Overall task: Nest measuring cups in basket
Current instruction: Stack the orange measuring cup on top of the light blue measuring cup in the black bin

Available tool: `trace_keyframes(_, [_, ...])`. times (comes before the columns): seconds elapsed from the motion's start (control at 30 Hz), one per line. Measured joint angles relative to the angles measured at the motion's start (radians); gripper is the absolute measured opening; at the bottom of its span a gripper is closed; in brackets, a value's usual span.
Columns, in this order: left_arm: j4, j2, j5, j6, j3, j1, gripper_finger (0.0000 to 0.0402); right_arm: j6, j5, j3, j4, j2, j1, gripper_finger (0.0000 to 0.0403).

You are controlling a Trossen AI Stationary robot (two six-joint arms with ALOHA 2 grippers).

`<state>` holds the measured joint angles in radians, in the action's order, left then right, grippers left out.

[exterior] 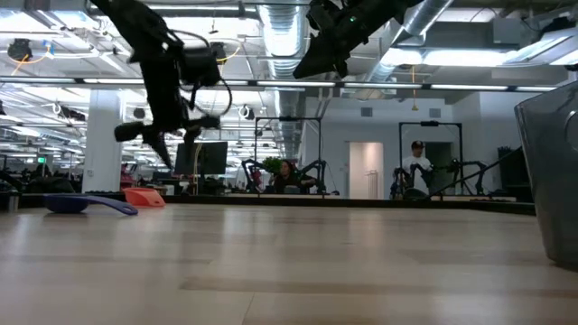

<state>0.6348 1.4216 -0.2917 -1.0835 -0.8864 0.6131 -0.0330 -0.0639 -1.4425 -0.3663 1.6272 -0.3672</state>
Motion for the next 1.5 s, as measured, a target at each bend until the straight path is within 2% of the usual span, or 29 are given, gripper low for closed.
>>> trace_keyframes(0.17, [0.170,0.069,0.011,-0.030,-0.014,0.003,0.0126,-0.002,0.000,0.000,-0.034,0.000,0.000,0.0031])
trace_keyframes(0.43, [0.179,0.062,-0.114,-0.083,-0.016,0.022,0.0106,-0.006,0.000,0.000,-0.080,0.000,0.000,0.0021])
trace_keyframes(0.73, [0.227,0.062,-0.052,-0.147,-0.016,0.048,0.0105,-0.058,-0.018,0.000,-0.116,0.000,0.000,0.0035])
trace_keyframes(0.9, [0.090,0.070,-0.030,-0.257,-0.016,0.040,0.0105,-0.058,-0.018,0.000,-0.107,0.000,-0.002,0.0033])
trace_keyframes(1.07, [-0.030,0.070,-0.053,-0.118,-0.016,0.040,0.0105,-0.097,-0.018,0.000,-0.105,0.000,-0.001,0.0025])
trace_keyframes(1.2, [-0.146,0.070,-0.036,-0.149,-0.016,0.040,0.0105,-0.099,-0.018,0.000,-0.105,0.000,-0.001,0.0021])
trace_keyframes(1.4, [-0.461,0.069,-0.011,-0.103,-0.016,0.033,0.0105,-0.099,-0.019,0.000,-0.105,0.000,-0.001,0.0026])
trace_keyframes(1.5, [-0.511,0.069,0.013,-0.104,-0.016,0.025,0.0105,-0.099,-0.019,0.000,-0.106,0.000,-0.001,0.0033])
